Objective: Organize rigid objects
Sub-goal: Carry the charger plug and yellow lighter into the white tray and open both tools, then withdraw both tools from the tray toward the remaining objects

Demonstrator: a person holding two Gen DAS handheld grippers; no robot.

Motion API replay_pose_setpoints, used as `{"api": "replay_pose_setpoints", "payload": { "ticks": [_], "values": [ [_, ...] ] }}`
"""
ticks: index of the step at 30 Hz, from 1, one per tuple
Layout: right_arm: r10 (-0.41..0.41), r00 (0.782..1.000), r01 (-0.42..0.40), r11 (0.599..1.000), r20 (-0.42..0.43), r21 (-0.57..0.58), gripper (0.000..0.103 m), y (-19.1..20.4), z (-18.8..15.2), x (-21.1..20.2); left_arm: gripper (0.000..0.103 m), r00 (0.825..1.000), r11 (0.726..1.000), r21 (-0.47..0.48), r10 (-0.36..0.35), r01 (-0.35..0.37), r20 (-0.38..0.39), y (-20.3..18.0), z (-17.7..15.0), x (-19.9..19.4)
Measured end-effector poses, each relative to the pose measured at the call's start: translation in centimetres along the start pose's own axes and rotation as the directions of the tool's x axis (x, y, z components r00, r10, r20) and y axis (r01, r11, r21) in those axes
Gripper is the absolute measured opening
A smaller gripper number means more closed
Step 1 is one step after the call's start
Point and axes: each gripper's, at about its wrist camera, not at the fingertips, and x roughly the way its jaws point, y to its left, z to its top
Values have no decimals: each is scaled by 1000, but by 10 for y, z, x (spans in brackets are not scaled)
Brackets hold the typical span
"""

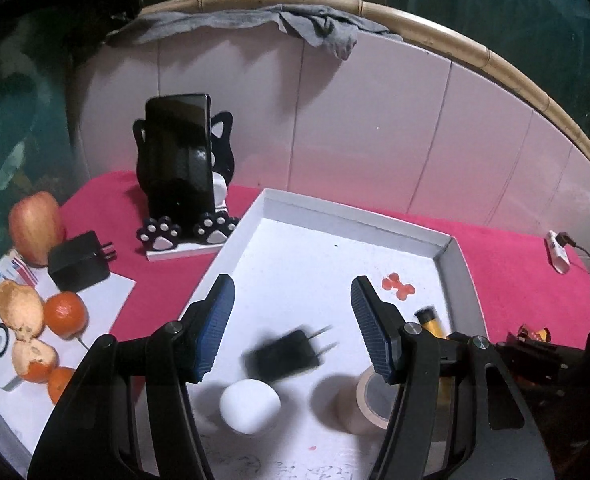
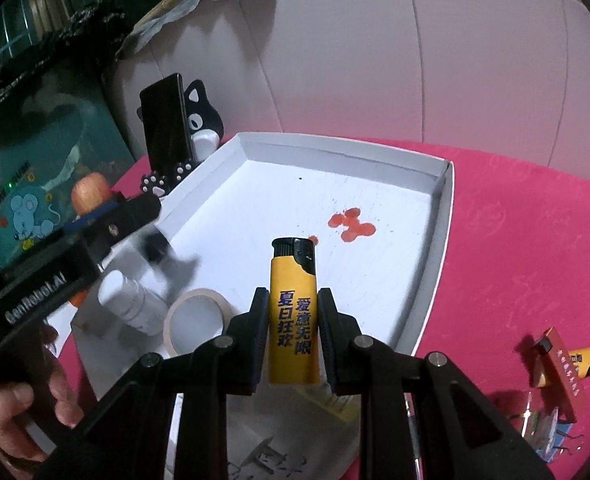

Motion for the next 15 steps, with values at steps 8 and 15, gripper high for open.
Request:
{"api": "replay_pose_setpoints", "payload": {
  "ticks": [8, 15],
  "values": [
    [-40, 996, 45, 996, 75, -71, 78, 12, -9, -20, 95, 998, 999, -28, 32, -31, 62, 3, -1, -18],
    [-90, 982, 109, 988, 165, -110, 103, 15, -20, -47, 103, 997, 998, -49, 47, -44, 56, 0, -10, -32]
  ]
}}
